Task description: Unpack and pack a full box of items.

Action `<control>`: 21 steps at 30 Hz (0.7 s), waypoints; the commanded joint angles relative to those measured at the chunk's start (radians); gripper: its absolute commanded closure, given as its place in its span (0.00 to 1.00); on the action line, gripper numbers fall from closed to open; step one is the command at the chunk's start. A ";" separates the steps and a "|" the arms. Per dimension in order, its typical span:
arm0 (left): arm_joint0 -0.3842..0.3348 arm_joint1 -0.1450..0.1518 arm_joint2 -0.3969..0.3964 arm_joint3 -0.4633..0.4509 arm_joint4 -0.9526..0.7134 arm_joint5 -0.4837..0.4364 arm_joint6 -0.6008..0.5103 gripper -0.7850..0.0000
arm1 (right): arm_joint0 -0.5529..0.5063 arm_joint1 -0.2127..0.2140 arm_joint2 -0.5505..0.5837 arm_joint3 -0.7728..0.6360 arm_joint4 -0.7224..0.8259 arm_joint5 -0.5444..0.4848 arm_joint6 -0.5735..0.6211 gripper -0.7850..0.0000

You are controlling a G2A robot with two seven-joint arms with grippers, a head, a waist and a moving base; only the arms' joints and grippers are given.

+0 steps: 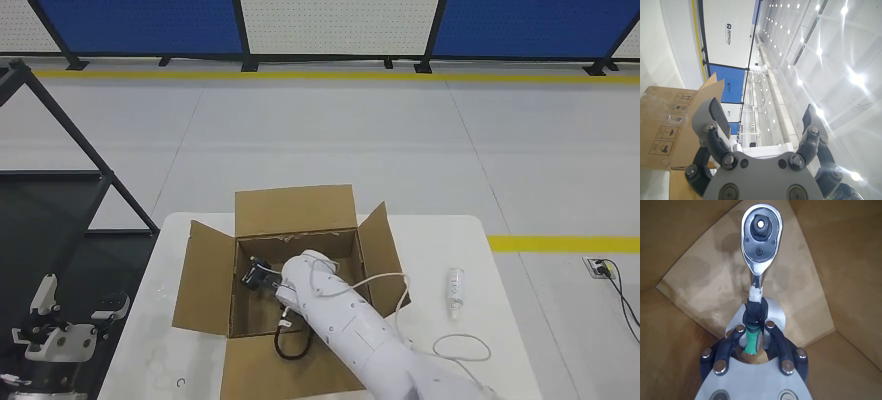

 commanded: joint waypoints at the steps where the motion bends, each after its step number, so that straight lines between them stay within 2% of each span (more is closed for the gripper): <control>1: 0.000 0.000 0.000 0.000 0.000 0.000 0.000 0.00 | 0.004 0.009 0.008 -0.007 -0.001 0.010 -0.015 1.00; 9: 0.000 0.000 0.000 0.000 0.000 0.000 0.000 0.00 | -0.003 0.070 0.055 -0.063 0.013 -0.059 -0.081 1.00; 12: 0.000 0.000 0.000 0.000 0.000 0.000 0.000 0.00 | -0.023 0.107 0.074 -0.125 -0.001 -0.096 -0.129 1.00; 15: 0.000 0.000 0.000 0.000 0.000 0.000 0.000 0.00 | -0.055 0.147 0.092 -0.220 -0.034 -0.082 -0.143 1.00; 18: 0.000 0.000 0.000 0.000 0.000 0.000 0.000 0.00 | -0.130 0.209 0.132 -0.432 -0.097 -0.011 -0.093 1.00; 21: 0.000 0.000 0.000 0.000 0.000 0.000 0.000 0.00 | -0.247 0.287 0.206 -0.720 -0.192 0.043 0.000 1.00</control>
